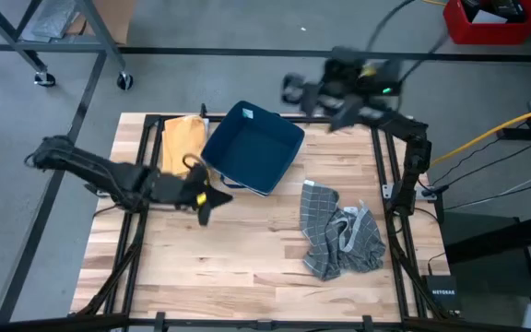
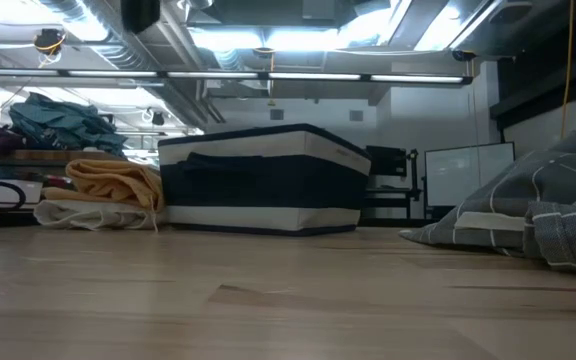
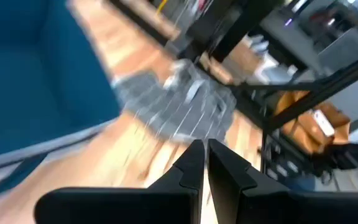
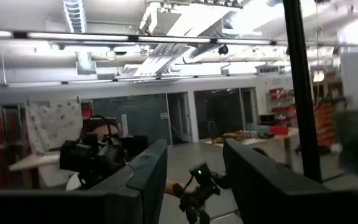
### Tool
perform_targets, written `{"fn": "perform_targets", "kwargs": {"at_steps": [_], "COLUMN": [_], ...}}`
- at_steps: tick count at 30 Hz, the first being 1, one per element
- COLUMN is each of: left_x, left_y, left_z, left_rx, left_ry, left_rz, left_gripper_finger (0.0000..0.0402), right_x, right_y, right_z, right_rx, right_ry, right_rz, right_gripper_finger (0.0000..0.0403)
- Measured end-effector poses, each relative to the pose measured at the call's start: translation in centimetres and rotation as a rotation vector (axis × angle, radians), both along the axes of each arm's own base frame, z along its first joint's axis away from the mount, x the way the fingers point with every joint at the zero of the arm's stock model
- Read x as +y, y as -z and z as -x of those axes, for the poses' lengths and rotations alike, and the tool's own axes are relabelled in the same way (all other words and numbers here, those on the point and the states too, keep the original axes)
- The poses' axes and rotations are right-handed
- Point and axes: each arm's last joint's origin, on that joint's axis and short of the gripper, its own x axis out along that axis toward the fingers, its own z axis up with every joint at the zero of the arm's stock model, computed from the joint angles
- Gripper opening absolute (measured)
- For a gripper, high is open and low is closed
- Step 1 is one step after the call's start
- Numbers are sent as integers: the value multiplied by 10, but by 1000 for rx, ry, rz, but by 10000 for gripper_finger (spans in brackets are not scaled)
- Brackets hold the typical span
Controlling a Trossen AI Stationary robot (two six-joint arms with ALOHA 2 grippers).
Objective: Fold towel
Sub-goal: Fold the gray patterned towel
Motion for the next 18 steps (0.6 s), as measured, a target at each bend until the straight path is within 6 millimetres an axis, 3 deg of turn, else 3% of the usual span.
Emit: {"fn": "perform_targets", "kwargs": {"at_steps": [5,9,14,18], "left_x": [-42,-68,-90,-99], "left_y": [4,6,18,28], "left_z": [-17,-20,-19,-20], "left_rx": [-115,-194,-183,-165], "left_ry": [-22,-49,-87,-118], "left_rz": [-97,-126,-125,-130], "left_gripper_finger": [13,13,13,13], "right_x": [13,19,17,4], "right_y": [57,109,161,187], "right_z": [-49,-76,-87,-82], "right_rx": [94,170,250,278], "right_ry": [22,96,187,320], "right_rz": [-128,-206,-232,-290], "right_gripper_finger": [161,161,161,161]}}
